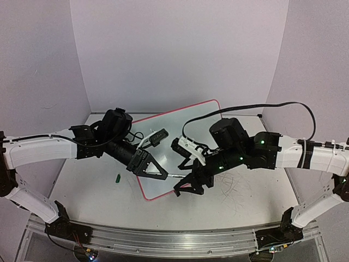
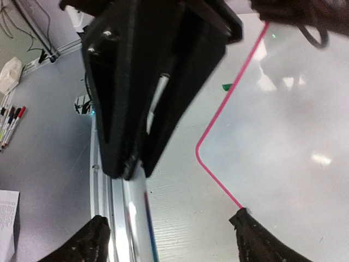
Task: Write a sentence on the whiteboard
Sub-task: Pass from the right arm to the left, then pass from the left arm to the right
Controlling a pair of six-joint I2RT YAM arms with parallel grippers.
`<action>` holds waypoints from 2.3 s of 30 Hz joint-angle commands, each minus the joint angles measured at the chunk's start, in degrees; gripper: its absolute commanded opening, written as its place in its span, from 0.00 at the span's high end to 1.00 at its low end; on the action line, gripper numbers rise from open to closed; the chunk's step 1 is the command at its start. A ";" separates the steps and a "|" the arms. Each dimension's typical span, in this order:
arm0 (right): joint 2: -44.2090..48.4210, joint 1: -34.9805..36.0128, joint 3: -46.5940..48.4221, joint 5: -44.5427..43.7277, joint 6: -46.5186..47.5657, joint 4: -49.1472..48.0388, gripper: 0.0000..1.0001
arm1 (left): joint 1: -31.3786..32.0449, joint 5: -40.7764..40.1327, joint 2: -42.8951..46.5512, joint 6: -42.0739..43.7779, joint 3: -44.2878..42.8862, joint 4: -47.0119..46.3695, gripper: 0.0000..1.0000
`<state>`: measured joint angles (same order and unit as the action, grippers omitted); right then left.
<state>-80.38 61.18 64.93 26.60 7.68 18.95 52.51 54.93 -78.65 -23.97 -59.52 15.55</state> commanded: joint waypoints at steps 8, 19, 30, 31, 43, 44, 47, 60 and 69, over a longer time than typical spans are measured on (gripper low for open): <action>20.60 -2.95 -20.19 -12.73 -24.70 -36.79 0.02 | 0.04 -18.05 9.46 1.04 -4.21 -5.17 1.00; 9.28 -3.51 -13.08 4.75 -43.50 -55.94 0.08 | 0.05 -16.06 9.70 -4.55 -4.49 -18.34 1.00; 1.22 -7.31 -2.74 23.28 -41.39 -46.16 0.49 | 0.05 -11.52 9.66 -5.47 -2.69 -18.70 1.00; 0.94 -7.45 -2.08 24.43 -40.61 -44.99 0.52 | 0.06 -11.50 9.89 -5.48 -2.41 -18.71 1.00; -1.65 -9.25 2.32 29.74 -34.89 -37.34 0.82 | 0.05 -7.90 9.25 -5.39 -1.73 -18.19 1.00; -1.85 -9.32 2.79 29.81 -34.35 -36.64 0.83 | 0.05 -7.73 9.20 -5.30 -1.70 -18.04 1.00; -2.05 -9.56 3.22 30.00 -33.44 -35.39 0.87 | 0.05 -7.82 9.05 -5.02 -1.61 -17.59 1.00; -0.93 -10.14 2.36 28.72 -31.62 -32.91 1.00 | 0.05 -10.28 11.02 -2.99 -2.46 -13.16 0.71; 0.73 -10.23 1.79 29.04 -31.14 -32.84 1.00 | -0.04 -10.59 11.68 -2.79 -2.27 -11.62 0.54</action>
<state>-82.32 51.13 66.24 54.94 -24.57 -12.56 52.51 43.82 -67.41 -27.53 -61.25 3.23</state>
